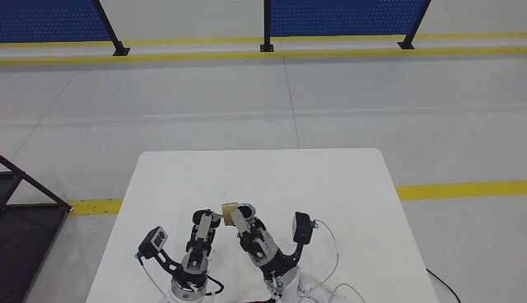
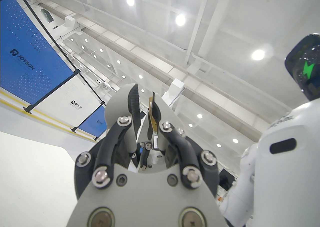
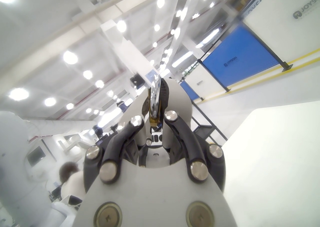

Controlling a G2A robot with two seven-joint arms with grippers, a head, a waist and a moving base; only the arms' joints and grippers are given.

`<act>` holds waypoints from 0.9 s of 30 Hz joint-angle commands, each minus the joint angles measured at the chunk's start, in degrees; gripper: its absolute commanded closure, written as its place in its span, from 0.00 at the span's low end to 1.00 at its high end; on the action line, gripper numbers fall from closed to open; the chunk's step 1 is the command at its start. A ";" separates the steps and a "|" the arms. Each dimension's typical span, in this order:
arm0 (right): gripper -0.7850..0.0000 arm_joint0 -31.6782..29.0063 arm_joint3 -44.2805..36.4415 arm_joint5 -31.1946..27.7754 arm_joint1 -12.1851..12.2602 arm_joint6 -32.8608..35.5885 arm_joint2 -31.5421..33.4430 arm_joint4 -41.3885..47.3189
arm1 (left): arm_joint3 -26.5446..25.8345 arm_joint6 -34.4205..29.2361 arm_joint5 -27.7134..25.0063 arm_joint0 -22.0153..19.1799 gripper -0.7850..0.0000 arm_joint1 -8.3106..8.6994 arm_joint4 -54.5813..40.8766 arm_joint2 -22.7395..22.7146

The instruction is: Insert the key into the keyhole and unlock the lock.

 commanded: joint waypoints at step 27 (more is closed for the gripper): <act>1.00 -0.25 -0.14 0.94 -0.28 2.37 0.36 0.10 | 1.88 6.17 0.00 -0.97 1.00 1.24 8.61 0.33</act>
